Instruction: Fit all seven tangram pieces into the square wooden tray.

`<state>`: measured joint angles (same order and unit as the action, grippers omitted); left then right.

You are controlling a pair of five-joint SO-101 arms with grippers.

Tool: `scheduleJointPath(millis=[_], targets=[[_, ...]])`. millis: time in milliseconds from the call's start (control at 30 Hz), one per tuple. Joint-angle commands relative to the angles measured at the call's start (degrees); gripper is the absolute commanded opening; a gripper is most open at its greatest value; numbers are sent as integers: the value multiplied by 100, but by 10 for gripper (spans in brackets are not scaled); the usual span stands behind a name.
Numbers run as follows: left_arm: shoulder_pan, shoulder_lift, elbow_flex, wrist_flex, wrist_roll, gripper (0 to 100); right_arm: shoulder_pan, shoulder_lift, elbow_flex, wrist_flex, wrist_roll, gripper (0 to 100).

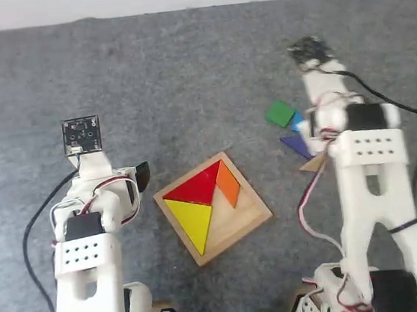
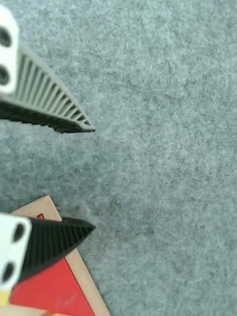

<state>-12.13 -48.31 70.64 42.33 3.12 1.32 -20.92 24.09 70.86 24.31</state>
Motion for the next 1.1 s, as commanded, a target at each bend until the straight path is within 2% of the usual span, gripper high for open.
scheduleJointPath(millis=[0, 167, 233, 467, 600, 733, 933, 1067], targets=[[0, -149, -66, -88, 35, 273, 224, 444, -18, -22, 440, 373], [-9, -149, -57, -88, 35, 273, -110, 1499, -158, -593, 554, 497], [-18, -149, -57, -88, 35, 273, -233, 1824, -264, -752, 747, 519], [-9, -149, -57, -105, 35, 273, -734, 3037, -1653, -1174, 360, 520], [-26, -149, -48, -105, 35, 273, -840, 3670, -2295, -1015, 290, 521], [-9, -149, -48, -114, 35, 273, -822, 4119, -2514, -1218, 316, 522], [-26, -149, -48, -114, 35, 273, -989, 4391, -2532, -1516, 809, 522], [-18, -149, -48, -114, 35, 273, -813, 4338, -2505, -1393, 659, 522]])
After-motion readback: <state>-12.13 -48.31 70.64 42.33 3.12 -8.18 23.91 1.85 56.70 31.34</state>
